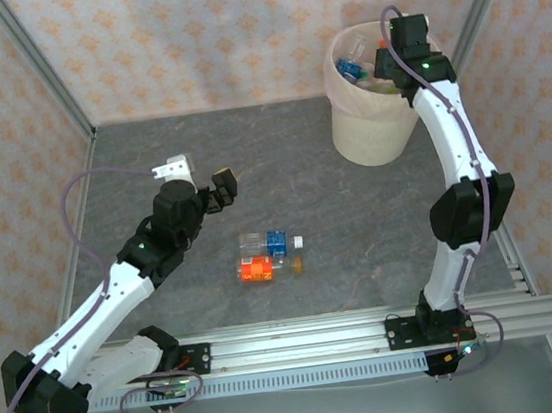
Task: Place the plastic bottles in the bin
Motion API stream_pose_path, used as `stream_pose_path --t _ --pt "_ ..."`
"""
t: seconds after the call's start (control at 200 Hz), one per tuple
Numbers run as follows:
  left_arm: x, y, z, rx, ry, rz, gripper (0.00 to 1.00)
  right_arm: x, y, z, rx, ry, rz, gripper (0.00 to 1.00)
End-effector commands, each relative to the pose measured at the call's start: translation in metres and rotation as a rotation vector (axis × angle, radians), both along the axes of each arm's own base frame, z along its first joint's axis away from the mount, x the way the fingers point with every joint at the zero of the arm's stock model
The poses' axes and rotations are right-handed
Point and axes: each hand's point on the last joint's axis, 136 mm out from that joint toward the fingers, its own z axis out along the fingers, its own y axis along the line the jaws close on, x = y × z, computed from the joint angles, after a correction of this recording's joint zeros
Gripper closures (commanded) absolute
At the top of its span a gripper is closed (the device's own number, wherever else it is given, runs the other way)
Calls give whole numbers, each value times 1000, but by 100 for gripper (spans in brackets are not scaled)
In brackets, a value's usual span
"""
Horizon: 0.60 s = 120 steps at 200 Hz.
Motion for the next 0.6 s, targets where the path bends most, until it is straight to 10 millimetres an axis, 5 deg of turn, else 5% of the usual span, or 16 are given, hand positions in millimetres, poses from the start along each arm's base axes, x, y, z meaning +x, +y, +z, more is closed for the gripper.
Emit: stream_pose_path --t 0.0,0.065,0.27,0.4,0.595 --pt "1 8 -6 12 50 49 0 -31 13 47 99 -137 72 8" --pt "0 11 -13 16 78 70 0 -44 27 50 141 -174 141 0" --pt "-6 31 -36 35 185 203 0 -101 94 52 278 -270 463 1" --pt "-21 43 -52 18 275 280 0 -137 151 21 242 -217 738 1" --pt "-46 54 -78 -22 368 332 0 -180 213 -55 119 -26 1025 1"
